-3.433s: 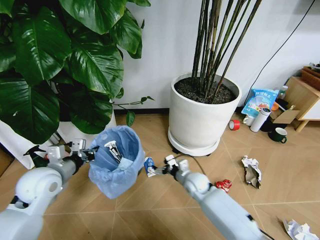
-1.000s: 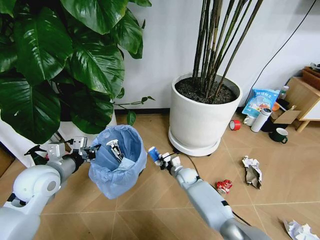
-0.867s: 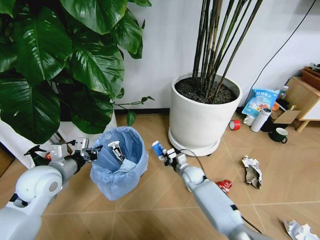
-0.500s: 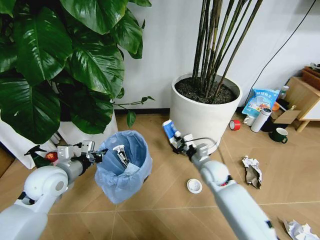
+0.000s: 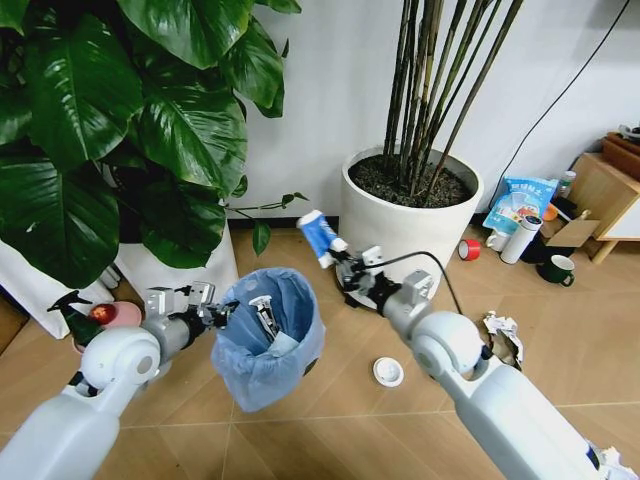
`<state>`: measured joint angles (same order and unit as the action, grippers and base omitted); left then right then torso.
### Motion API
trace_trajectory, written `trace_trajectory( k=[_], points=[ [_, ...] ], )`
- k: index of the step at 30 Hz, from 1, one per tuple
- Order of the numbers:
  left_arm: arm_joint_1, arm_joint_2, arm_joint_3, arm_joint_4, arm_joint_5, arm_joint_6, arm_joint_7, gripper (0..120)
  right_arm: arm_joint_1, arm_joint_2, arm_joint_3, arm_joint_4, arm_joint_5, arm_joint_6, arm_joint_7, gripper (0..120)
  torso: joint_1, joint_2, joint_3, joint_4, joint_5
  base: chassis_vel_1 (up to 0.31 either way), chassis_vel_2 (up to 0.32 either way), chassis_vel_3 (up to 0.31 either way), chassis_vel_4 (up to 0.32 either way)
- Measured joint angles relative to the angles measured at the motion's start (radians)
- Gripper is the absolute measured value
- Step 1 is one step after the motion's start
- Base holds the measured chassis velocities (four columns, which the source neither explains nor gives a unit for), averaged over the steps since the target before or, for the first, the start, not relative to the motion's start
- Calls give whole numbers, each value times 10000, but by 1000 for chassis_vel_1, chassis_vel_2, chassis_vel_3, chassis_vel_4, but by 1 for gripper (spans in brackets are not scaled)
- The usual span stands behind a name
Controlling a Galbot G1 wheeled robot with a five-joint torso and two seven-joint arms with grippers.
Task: Pick up the trash bin and place the garbage on the floor into it.
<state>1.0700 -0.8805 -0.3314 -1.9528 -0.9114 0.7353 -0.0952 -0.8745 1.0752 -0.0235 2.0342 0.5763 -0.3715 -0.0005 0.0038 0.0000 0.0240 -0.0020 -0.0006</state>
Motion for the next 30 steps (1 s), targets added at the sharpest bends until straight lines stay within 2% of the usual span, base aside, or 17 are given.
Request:
trace_trajectory(
  k=[8, 12, 17, 18, 19, 21, 22, 24, 25, 28, 30],
  points=[
    [-313, -6, 310, 160, -122, 0, -103, 0, 84, -14, -848, -448, -309, -51, 5, 0, 1, 0, 1, -5, 0, 0, 0, 0, 0],
    [-302, 81, 244, 160, -148, 0, -106, 0, 173, 180, -1169, -496, -432, -312, 57, 17, 1, 0, 1, -2, 0, 0, 0, 0, 0],
    [-235, 112, 152, 105, -148, 0, -106, 0, 239, 190, -1269, -484, -452, -351, 70, 28, 0, 0, 0, -2, -2, 0, 0, 0, 0],
    [-196, 129, 94, 79, -148, 0, -104, 0, 242, 154, -1272, -461, -455, -354, 73, 35, 0, 0, 0, -2, -1, 0, 0, 0, 0],
    [-108, 165, -18, 10, -148, 0, -96, 0, 225, 88, -1238, -355, -457, -354, 102, 48, 0, 0, 0, -3, -2, 0, 0, 0, 0],
    [-71, 174, -76, -20, -147, 0, -90, 0, 176, 64, -1146, -248, -456, -353, 129, 56, 0, 0, 0, -3, -1, 0, 0, 0, 0],
    [-71, 174, -76, -20, -147, 0, -90, 0, 176, 64, -1146, -248, -456, -353, 129, 56, 0, 0, 0, -3, -1, 0, 0, 0, 0],
    [-8, 161, -198, -33, -108, 0, -83, 0, 70, 43, -870, -120, -406, -352, 287, 68, 0, 0, 0, -3, -1, 0, 0, 0, 0],
    [-8, 161, -198, -33, -108, 0, -83, 0, 70, 43, -870, -120, -406, -352, 287, 68, 0, 0, 0, -3, -1, 0, 0, 0, 0],
    [134, 148, -387, -63, 43, 0, -28, 0, -203, -154, -85, 4, -321, -377, 450, 84, 0, 0, 0, 0, 0, 0, 0, 0, 0],
    [175, 142, -447, -76, 117, 0, -15, 0, -372, -292, 294, 42, -317, -432, 464, 87, 0, 0, 0, -1, 1, 0, 0, 0, 0]
  ],
)
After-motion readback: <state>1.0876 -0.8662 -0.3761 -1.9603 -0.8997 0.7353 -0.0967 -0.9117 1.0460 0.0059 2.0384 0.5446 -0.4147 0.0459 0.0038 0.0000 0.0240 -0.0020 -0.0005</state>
